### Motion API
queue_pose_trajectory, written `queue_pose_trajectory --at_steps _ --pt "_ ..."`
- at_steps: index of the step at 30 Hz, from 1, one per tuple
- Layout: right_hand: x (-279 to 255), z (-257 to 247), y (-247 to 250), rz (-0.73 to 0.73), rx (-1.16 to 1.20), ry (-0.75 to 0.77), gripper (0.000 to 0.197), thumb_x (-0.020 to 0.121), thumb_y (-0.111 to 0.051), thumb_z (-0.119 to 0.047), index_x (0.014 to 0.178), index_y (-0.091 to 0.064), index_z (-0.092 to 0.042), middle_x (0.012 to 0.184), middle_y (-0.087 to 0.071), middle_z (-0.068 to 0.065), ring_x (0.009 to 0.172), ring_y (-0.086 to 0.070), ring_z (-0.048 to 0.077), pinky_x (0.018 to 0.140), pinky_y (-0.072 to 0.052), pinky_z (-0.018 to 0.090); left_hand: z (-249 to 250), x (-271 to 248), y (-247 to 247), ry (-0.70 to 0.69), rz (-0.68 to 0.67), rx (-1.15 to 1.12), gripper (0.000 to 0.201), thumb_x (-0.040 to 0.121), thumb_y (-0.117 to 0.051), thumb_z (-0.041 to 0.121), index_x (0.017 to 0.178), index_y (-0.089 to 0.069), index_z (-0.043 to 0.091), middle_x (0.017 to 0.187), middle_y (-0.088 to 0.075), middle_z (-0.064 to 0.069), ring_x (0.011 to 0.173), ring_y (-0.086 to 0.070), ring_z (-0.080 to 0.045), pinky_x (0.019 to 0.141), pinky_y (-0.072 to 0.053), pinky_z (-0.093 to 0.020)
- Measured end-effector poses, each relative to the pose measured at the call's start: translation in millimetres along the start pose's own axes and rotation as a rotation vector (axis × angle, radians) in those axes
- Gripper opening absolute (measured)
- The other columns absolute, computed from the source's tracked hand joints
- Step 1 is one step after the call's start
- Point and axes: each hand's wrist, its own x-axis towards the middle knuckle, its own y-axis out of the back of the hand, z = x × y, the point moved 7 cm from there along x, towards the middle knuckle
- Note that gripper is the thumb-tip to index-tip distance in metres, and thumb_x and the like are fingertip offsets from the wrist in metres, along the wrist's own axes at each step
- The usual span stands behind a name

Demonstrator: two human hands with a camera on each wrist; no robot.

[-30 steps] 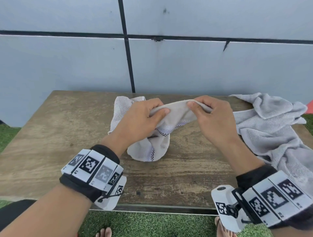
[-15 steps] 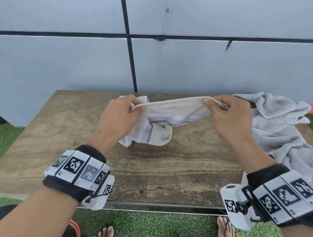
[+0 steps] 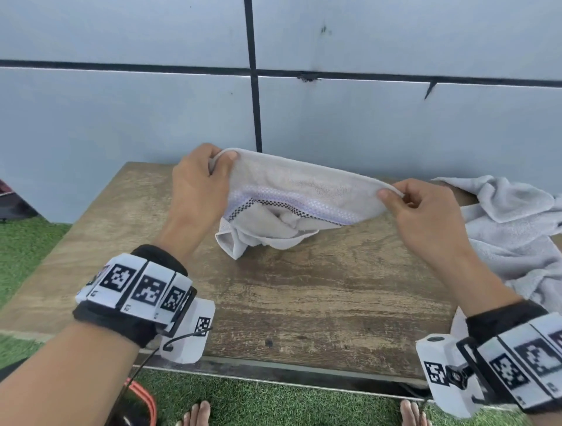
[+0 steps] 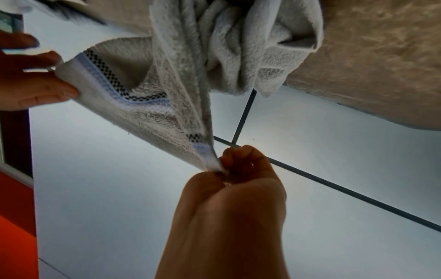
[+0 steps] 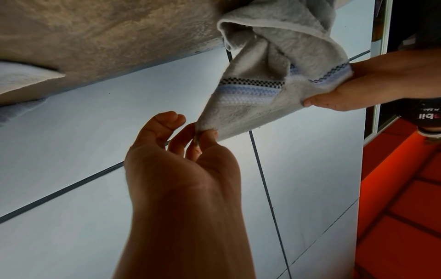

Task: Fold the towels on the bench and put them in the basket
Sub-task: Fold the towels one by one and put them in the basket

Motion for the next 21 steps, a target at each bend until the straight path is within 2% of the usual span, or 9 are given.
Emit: queue_pose_trajectory --at_steps 4,7,9,11,13,15,18,20,21 --pt "-9.7 -8.1 17.3 -0.021 -0.003 0.039 0.028 0.097 -0.062 -0.033 0.074 -0.063 -0.018 0.062 -0.055 0.002 0.054 -0.044 0.011 0.058 -0.035 0.031 8.4 -6.9 6.3 0.046 -0.122 -0.031 0.036 0.103 -0.048 0.042 0.087 -0.058 0.011 0.065 -0.046 0.006 0.058 -0.041 -0.011 0.053 -0.033 -0.027" --pt "-8.9 -12.3 42.8 -0.017 0.047 0.011 0.025 0.096 -0.064 -0.035 0.081 -0.067 -0.014 0.072 -0.067 0.012 0.066 -0.064 0.026 0.069 -0.05 0.041 26.4 -5.1 12.0 0.021 -0.329 0.017 0.025 0.104 -0.049 0.034 0.096 -0.06 0.014 0.074 -0.053 0.007 0.063 -0.046 -0.007 0.055 -0.034 -0.025" --pt "2.8 -22.7 62.1 0.003 0.101 -0.006 0.022 0.093 -0.068 -0.034 0.083 -0.068 -0.014 0.074 -0.069 0.012 0.072 -0.072 0.026 0.075 -0.054 0.046 47.8 9.2 17.6 -0.052 -0.474 0.126 0.022 0.106 -0.047 0.026 0.103 -0.061 0.009 0.083 -0.056 0.004 0.072 -0.05 -0.01 0.061 -0.037 -0.023" --pt "19.6 -46.3 85.0 0.013 0.082 0.012 0.021 0.092 -0.071 -0.033 0.079 -0.069 -0.016 0.073 -0.07 0.01 0.071 -0.073 0.022 0.073 -0.053 0.041 82.7 31.4 32.0 -0.16 -0.528 0.285 0.024 0.105 -0.046 0.02 0.104 -0.062 0.002 0.087 -0.058 -0.003 0.073 -0.052 -0.017 0.062 -0.041 -0.026" --pt "37.2 -80.3 113.8 0.027 0.086 0.042 0.019 0.09 -0.073 -0.033 0.076 -0.069 -0.02 0.081 -0.073 0.016 0.069 -0.07 0.022 0.074 -0.056 0.044 129.0 58.8 59.2 -0.243 -0.432 0.372 0.025 0.102 -0.048 0.017 0.101 -0.064 -0.002 0.087 -0.062 -0.012 0.067 -0.053 -0.023 0.057 -0.043 -0.029" --pt "49.9 -121.5 149.8 0.074 0.134 0.105 0.018 0.089 -0.074 -0.031 0.075 -0.07 -0.022 0.088 -0.073 0.021 0.067 -0.068 0.023 0.071 -0.055 0.043 177.7 80.6 97.2 -0.3 -0.23 0.37 0.025 0.099 -0.053 0.02 0.096 -0.066 0.0 0.091 -0.063 -0.014 0.075 -0.054 -0.024 0.059 -0.038 -0.029" --pt "45.7 -181.8 208.1 0.283 0.192 0.293 0.014 0.089 -0.07 -0.034 0.082 -0.071 -0.022 0.08 -0.069 0.012 0.072 -0.072 0.026 0.074 -0.058 0.047 237.0 83.7 160.3 -0.394 0.112 0.19 0.022 0.095 -0.057 0.022 0.095 -0.068 0.003 0.085 -0.06 -0.003 0.073 -0.051 -0.015 0.053 -0.034 -0.018" --pt "24.0 -202.0 231.4 0.375 0.239 0.416 0.014 0.09 -0.066 -0.033 0.086 -0.07 -0.021 0.081 -0.068 0.01 0.075 -0.068 0.024 0.08 -0.058 0.051 253.5 62.9 188.4 -0.47 0.229 0.056 0.02 0.095 -0.058 0.025 0.093 -0.067 0.006 0.075 -0.055 0.004 0.063 -0.046 -0.005 0.051 -0.033 -0.011" --pt "12.0 -202.8 234.2 0.351 0.269 0.447 0.014 0.092 -0.064 -0.032 0.084 -0.068 -0.021 0.081 -0.068 0.014 0.075 -0.065 0.023 0.083 -0.058 0.051 251.4 49.8 196.3 -0.488 0.24 -0.004 0.02 0.095 -0.058 0.026 0.09 -0.065 0.009 0.07 -0.051 0.007 0.058 -0.042 -0.001 0.051 -0.032 -0.01"
